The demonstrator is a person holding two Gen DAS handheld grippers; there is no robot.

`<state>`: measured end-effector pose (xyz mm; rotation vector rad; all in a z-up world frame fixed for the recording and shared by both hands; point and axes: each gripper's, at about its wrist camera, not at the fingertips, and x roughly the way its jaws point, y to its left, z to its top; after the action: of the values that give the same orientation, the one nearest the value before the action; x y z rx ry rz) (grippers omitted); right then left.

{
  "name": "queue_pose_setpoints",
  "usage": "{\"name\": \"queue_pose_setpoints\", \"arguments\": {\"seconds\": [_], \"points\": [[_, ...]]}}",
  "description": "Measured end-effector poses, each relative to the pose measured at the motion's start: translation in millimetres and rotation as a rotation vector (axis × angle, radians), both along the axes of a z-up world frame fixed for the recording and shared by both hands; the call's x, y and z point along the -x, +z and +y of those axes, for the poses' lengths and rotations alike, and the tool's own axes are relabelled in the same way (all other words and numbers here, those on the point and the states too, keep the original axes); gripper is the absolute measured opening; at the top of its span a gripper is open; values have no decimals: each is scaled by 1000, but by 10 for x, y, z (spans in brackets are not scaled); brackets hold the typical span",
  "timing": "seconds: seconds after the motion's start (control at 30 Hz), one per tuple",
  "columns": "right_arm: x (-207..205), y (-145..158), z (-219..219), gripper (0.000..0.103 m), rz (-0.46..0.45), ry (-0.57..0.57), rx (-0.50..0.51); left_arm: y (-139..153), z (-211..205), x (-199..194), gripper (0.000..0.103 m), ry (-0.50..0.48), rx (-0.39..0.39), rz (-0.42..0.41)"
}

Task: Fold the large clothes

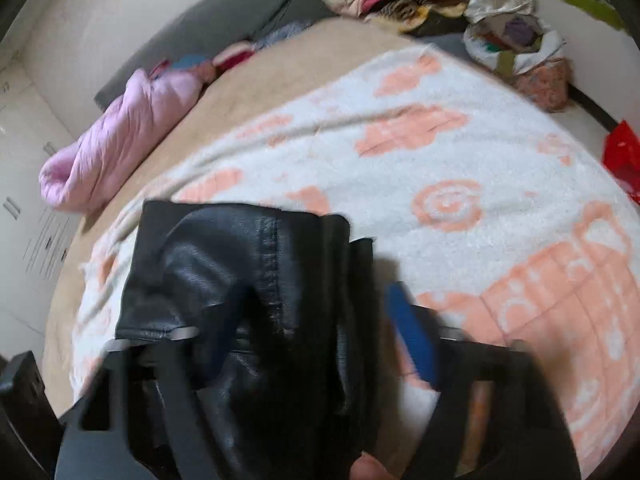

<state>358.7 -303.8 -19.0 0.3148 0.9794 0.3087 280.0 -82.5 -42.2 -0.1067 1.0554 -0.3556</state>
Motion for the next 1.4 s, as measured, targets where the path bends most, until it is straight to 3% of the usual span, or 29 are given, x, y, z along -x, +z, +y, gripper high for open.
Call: {"name": "queue_pose_setpoints", "arguments": {"seconds": [0.1, 0.2, 0.27, 0.33, 0.43, 0.53, 0.9, 1.3, 1.4], "points": [[66, 53, 79, 14, -18, 48, -13, 69, 38, 5, 94, -4, -9, -12], [264, 257, -133, 14, -58, 46, -214, 122, 98, -8, 94, 1, 9, -27], [310, 278, -164, 14, -83, 35, -157, 91, 54, -27, 94, -19, 32, -5], [286, 120, -185, 14, -73, 24, -90, 38, -55, -16, 94, -40, -3, 1], [229, -99, -318, 15, -54, -8, -143, -19, -138, 8, 94, -60, -12, 3], [255, -136, -321, 17, -89, 3, -145, -38, -115, -36, 94, -48, -3, 11], [179, -306, -167, 29, -121, 7, 7, -38, -188, 29, 94, -30, -25, -3], [507, -97, -212, 56, -176, -18, 64, -23, -157, 70, 94, -6, -21, -5], [666, 2, -229, 58, -206, -29, 61, -14, -130, 101, 94, -1, -20, -11]]}}
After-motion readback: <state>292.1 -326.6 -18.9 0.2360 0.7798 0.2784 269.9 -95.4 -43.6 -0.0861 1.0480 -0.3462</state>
